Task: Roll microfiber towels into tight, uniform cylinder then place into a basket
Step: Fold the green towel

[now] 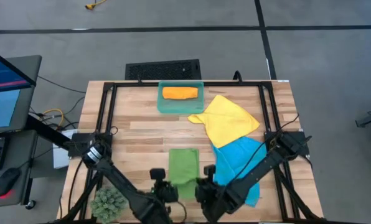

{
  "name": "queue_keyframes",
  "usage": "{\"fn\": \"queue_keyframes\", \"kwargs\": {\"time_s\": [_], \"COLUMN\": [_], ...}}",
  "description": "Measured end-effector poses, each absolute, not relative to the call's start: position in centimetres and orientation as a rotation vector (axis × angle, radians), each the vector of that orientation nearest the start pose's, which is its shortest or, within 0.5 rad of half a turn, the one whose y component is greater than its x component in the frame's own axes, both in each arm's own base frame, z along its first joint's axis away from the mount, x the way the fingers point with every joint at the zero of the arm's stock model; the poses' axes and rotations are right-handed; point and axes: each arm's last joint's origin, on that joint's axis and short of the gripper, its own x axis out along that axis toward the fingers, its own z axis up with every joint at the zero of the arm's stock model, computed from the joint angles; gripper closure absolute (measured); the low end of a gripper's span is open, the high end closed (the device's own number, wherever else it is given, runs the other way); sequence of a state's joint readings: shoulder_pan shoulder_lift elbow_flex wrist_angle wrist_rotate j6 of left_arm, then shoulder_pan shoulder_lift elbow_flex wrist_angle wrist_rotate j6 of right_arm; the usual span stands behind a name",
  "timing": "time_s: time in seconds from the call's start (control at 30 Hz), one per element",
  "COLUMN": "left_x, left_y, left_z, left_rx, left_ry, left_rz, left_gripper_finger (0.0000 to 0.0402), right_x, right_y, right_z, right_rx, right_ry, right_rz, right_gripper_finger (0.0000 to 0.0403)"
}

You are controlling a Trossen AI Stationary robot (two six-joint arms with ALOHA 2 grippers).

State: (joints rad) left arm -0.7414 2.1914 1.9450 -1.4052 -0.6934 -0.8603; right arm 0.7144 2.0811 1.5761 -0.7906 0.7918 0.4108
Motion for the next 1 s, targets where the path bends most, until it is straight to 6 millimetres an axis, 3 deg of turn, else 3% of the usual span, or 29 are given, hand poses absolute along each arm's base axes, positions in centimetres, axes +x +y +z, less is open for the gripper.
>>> {"fn": "queue_keyframes", "kwargs": {"time_s": [0.17, 0.43, 0.73, 1.0], "left_x": [32.6, 34.4, 35.5, 35.4], "left_y": [-24.3, -21.9, -18.5, -17.6], "left_z": [22.9, 22.9, 20.4, 19.0], "left_rx": [0.374, 0.387, 0.386, 0.400], "left_ry": [1.145, 1.140, 1.215, 1.205], "left_rz": [0.589, 0.642, 0.727, 0.767], "left_gripper_finger": [0.0401, 0.0401, 0.0401, 0.0401], "right_x": [33.7, 33.6, 34.1, 34.8], "right_y": [23.6, 20.9, 19.5, 18.1], "right_z": [18.0, 15.1, 14.7, 14.6], "right_rx": [-0.525, -0.544, -0.539, -0.585], "right_ry": [0.937, 0.997, 1.034, 1.074], "right_rz": [-0.311, -0.378, -0.392, -0.384], "right_gripper_finger": [0.0401, 0.0401, 0.0401, 0.0401]}}
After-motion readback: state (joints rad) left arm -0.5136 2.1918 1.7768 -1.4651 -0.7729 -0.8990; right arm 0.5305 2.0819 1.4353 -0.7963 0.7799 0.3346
